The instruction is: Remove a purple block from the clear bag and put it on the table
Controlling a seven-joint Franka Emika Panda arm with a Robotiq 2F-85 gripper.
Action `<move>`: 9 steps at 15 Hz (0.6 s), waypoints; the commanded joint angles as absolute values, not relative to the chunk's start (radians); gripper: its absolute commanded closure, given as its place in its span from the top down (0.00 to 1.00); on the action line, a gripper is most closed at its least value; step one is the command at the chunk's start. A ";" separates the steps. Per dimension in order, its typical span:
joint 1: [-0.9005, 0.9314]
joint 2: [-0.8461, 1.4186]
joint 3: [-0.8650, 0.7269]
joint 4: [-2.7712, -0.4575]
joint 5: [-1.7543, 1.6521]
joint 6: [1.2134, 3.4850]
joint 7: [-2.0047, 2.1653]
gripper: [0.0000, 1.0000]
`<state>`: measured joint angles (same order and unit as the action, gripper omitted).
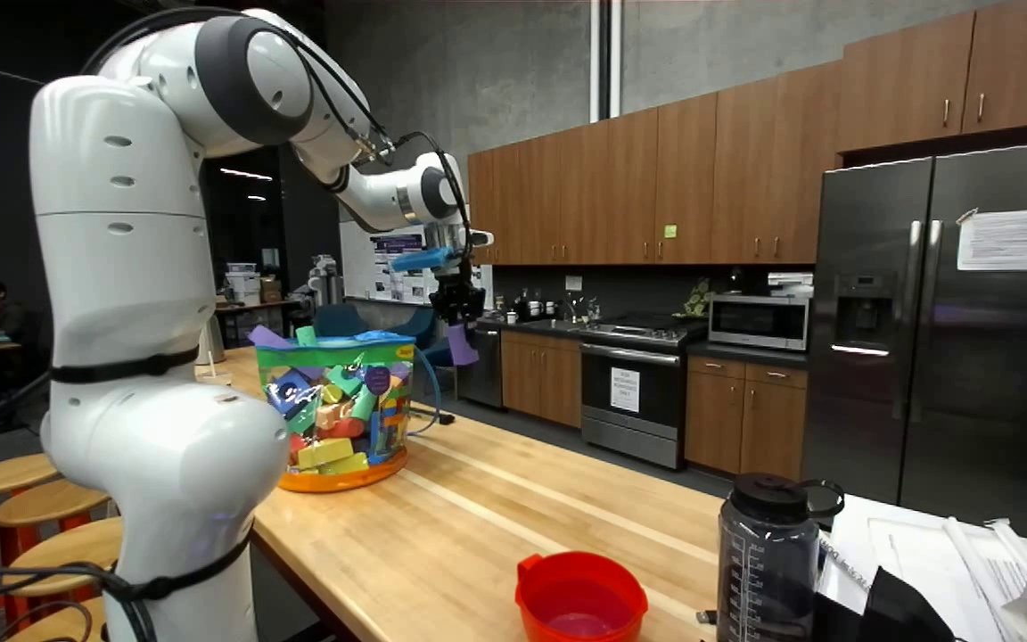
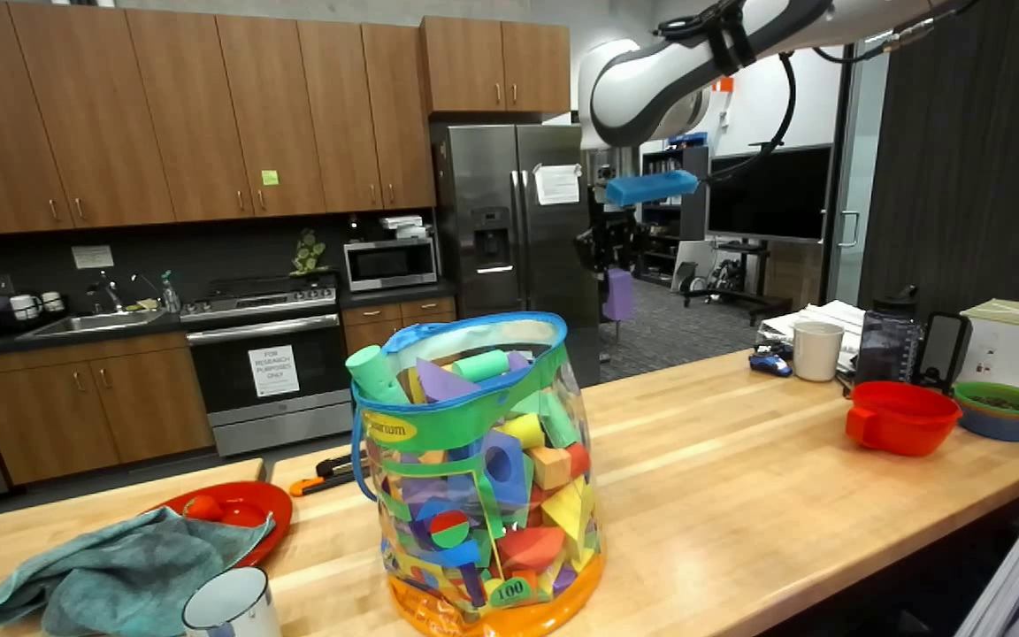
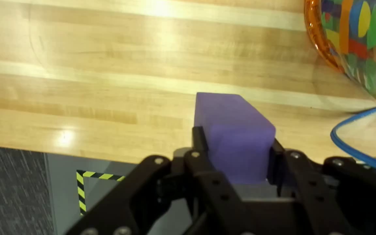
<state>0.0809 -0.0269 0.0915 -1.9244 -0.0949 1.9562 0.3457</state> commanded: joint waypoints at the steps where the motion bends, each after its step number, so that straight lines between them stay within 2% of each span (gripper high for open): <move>1: 0.094 -0.073 0.104 -2.043 -0.068 1.969 0.351 0.16; 5: 0.107 -0.078 0.116 -2.143 -0.030 2.050 0.323 0.16; 9: 0.112 -0.080 0.116 -2.263 0.030 2.251 0.285 0.16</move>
